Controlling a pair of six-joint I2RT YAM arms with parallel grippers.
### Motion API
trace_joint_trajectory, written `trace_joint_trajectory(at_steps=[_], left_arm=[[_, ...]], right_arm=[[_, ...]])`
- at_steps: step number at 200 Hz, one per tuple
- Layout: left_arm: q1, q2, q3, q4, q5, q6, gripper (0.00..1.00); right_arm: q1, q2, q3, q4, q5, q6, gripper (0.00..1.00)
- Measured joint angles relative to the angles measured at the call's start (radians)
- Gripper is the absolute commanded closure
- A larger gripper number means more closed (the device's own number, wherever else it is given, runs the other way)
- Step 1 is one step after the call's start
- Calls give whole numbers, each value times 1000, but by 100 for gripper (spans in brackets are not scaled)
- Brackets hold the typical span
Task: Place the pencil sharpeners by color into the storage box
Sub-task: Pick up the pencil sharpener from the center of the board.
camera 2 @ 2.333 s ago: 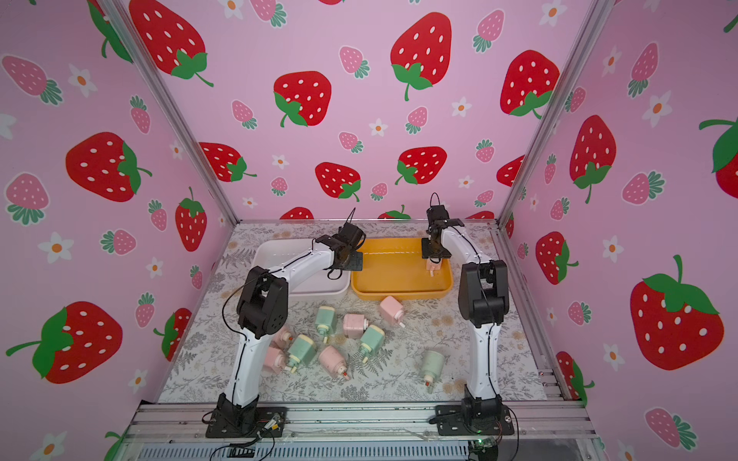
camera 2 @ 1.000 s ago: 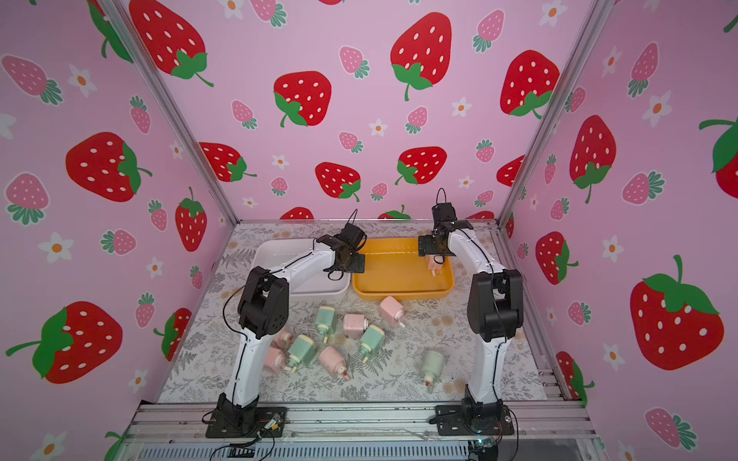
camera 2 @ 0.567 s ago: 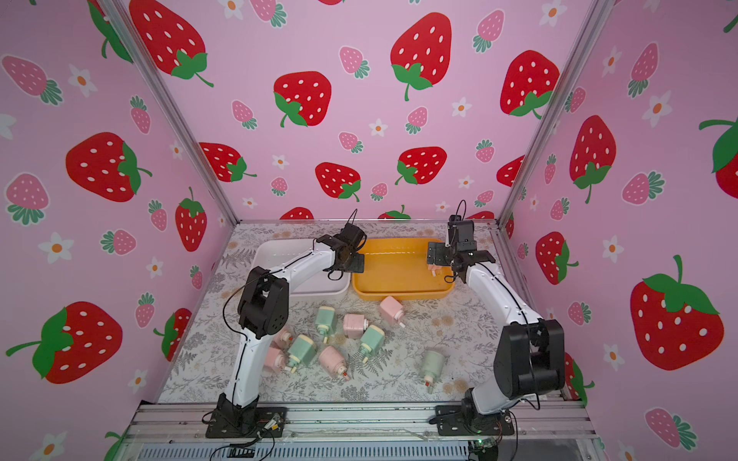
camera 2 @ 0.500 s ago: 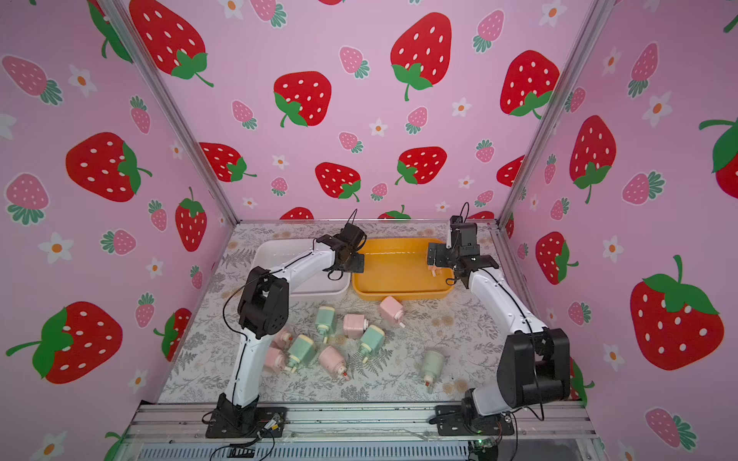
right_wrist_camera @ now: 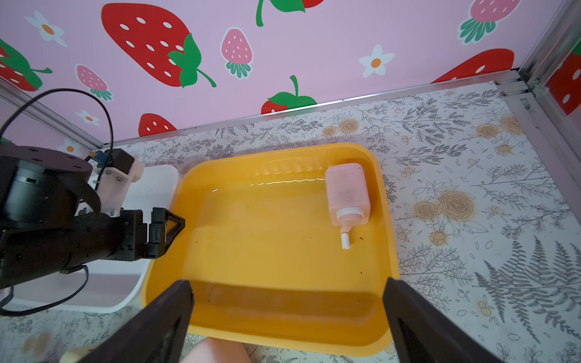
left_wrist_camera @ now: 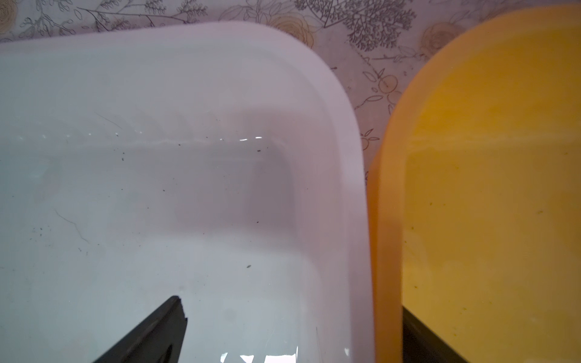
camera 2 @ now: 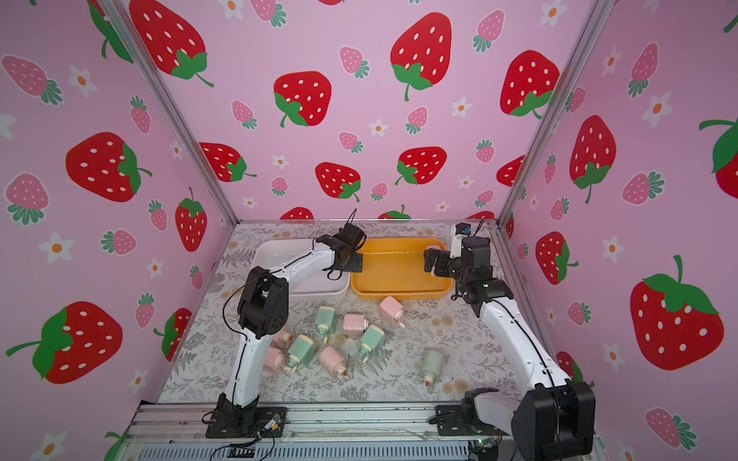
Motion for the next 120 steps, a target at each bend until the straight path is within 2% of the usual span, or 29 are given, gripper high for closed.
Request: trace_joint_trajectory(at_steps=[77,120], left_arm=[[8,-3,-1,0,39,31,0],[7,-83,-34,0,107,57,1]], right_arm=[[88,37,-26,-81,-35,-63,0],[137,61,-29,-108,-74,-127,0]])
